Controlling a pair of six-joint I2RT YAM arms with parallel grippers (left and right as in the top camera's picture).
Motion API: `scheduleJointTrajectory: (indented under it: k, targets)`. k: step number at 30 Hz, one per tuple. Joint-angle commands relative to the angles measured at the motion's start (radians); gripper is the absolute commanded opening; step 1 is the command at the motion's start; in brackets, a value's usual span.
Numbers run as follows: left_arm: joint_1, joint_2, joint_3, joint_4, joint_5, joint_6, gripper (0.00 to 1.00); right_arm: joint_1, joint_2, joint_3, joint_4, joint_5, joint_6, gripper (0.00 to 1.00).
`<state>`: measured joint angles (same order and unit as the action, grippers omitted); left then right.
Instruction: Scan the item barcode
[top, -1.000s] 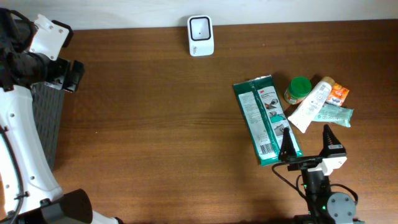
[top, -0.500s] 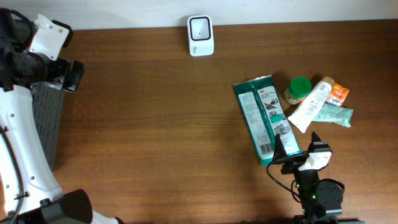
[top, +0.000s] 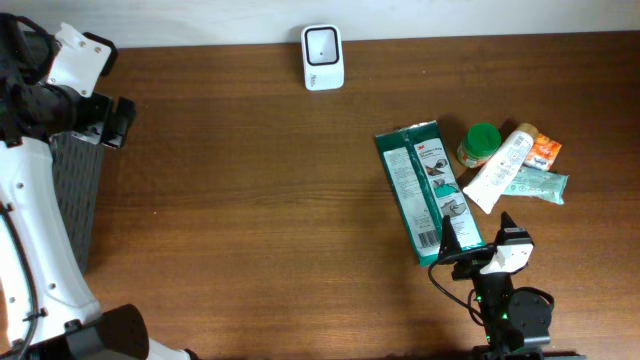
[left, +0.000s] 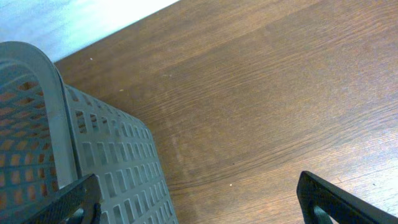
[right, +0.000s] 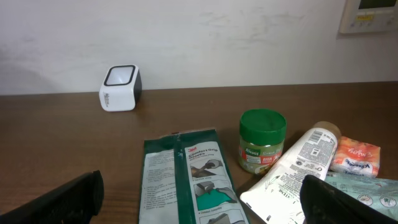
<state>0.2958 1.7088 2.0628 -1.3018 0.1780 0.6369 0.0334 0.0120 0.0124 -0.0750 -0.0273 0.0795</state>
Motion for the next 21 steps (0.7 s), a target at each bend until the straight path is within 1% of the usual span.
scheduleJointTrajectory:
  k: [1,3,4,6,7,8,11,13,15,17,18,19,21]
  targets:
    - [-0.001,-0.106,0.007,-0.002,0.000,0.019,0.99,0.006,-0.009,-0.007,-0.002,0.005,0.004,0.98]
    - [-0.001,-0.199,-0.013,-0.002,0.000,0.019,0.99,0.006,-0.009,-0.007,-0.002,0.005,0.004,0.98]
    - [-0.011,-0.264,-0.055,-0.002,0.000,0.019,0.99,0.006,-0.009,-0.007,-0.002,0.005,0.004,0.98]
    - [-0.051,-0.417,-0.226,0.015,-0.004,0.024,0.99,0.006,-0.009,-0.007,-0.002,0.005,0.004,0.98]
    - [-0.059,-0.488,-0.319,0.061,0.000,0.022,0.99,0.006,-0.009,-0.007,-0.002,0.005,0.004,0.98]
    - [-0.060,-0.599,-0.479,0.143,0.023,0.022,0.99,0.006,-0.009,-0.007,-0.002,0.005,0.004,0.98]
    - [-0.061,-0.830,-0.850,0.454,0.088,0.022,0.99,0.006,-0.009,-0.007,-0.002,0.005,0.004,0.98]
    - [-0.079,-0.989,-1.122,0.747,0.089,-0.002,0.99,0.006,-0.009,-0.007,-0.002,0.005,0.004,0.98]
    - [-0.105,-1.117,-1.333,0.974,0.088,-0.050,0.99,0.006,-0.009,-0.007,-0.002,0.005,0.004,0.98]
    - [-0.130,-1.225,-1.492,1.130,0.076,-0.062,0.99,0.006,-0.009,-0.007,-0.002,0.005,0.004,0.98]
    - [-0.154,-1.308,-1.601,1.213,0.017,-0.080,0.99,0.006,-0.009,-0.007,-0.002,0.005,0.004,0.98]
    - [-0.168,-1.368,-1.668,1.245,-0.021,-0.102,0.99,0.006,-0.009,-0.007,-0.002,0.005,0.004,0.99]
    - [-0.174,-1.460,-1.764,1.250,-0.051,-0.119,0.99,0.006,-0.009,-0.007,-0.002,0.005,0.004,0.98]
